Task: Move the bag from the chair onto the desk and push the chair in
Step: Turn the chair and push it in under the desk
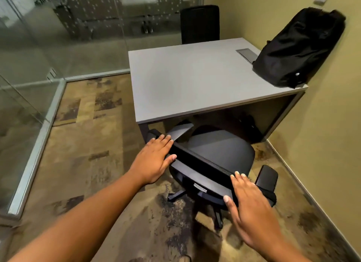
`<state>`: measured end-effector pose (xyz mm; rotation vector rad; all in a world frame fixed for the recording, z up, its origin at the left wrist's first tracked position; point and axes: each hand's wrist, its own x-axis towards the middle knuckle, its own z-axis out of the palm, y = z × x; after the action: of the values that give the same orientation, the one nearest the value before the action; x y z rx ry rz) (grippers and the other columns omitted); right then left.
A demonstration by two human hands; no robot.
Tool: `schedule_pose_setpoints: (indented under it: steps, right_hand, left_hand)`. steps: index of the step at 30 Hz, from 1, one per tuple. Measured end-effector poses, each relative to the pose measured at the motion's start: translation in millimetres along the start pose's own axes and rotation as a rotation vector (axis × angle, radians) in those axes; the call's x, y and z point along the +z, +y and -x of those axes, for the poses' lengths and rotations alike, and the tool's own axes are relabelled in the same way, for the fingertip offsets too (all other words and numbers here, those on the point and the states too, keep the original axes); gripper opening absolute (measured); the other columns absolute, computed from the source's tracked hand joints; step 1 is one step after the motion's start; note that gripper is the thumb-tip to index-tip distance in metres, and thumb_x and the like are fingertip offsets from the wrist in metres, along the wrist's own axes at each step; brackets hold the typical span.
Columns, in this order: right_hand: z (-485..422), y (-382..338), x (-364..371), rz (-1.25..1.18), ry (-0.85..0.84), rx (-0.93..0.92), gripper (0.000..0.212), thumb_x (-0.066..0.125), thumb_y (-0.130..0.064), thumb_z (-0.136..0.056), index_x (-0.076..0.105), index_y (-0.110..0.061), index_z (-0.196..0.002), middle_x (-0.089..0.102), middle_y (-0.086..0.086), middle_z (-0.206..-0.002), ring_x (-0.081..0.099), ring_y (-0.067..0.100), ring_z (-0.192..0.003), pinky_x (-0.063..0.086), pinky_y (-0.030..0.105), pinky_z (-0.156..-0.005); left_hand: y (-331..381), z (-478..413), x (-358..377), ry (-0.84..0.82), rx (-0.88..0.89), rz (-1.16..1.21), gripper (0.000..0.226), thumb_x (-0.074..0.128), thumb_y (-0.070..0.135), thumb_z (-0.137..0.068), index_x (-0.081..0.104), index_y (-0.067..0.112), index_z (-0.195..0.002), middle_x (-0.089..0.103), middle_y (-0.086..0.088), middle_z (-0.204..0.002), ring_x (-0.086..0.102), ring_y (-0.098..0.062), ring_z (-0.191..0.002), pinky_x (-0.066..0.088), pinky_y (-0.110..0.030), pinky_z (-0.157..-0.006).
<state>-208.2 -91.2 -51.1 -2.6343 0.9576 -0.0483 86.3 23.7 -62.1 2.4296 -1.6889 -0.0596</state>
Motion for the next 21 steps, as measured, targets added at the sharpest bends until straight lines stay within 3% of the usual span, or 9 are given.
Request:
schedule_pose_setpoints:
  steps: [6,14,21]
  right_hand:
    - [-7,-5,4,0.009,0.116,0.087,0.066,0.020,-0.053,-0.094,0.030,-0.018,-0.149,0.031,-0.001,-0.157,0.020,0.012,-0.147,0.015,0.030,-0.119]
    - [-4,15,5,0.120,0.152,0.060,0.068,0.009,-0.054,-0.094,0.034,-0.019,-0.148,0.037,-0.001,-0.154,0.027,0.013,-0.145,0.020,0.031,-0.117]
    - [-5,38,-3,0.094,0.195,0.045,0.061,0.015,-0.048,-0.097,0.041,-0.021,-0.144,0.045,-0.003,-0.148,0.035,0.011,-0.141,0.031,0.035,-0.115]
  left_hand:
    - [3,3,4,0.008,-0.014,-0.007,0.070,0.010,0.057,-0.095,0.025,0.015,-0.150,0.021,-0.004,-0.158,0.012,-0.018,-0.146,0.008,-0.036,-0.118]
    - [24,11,12,0.049,-0.056,0.002,0.072,0.006,0.058,-0.096,0.028,0.013,-0.148,0.027,-0.006,-0.156,0.016,-0.019,-0.145,0.007,-0.036,-0.118]
    - [50,15,17,0.086,-0.087,0.017,0.071,0.007,0.057,-0.097,0.033,0.012,-0.146,0.034,-0.008,-0.153,0.022,-0.021,-0.143,0.010,-0.036,-0.117]
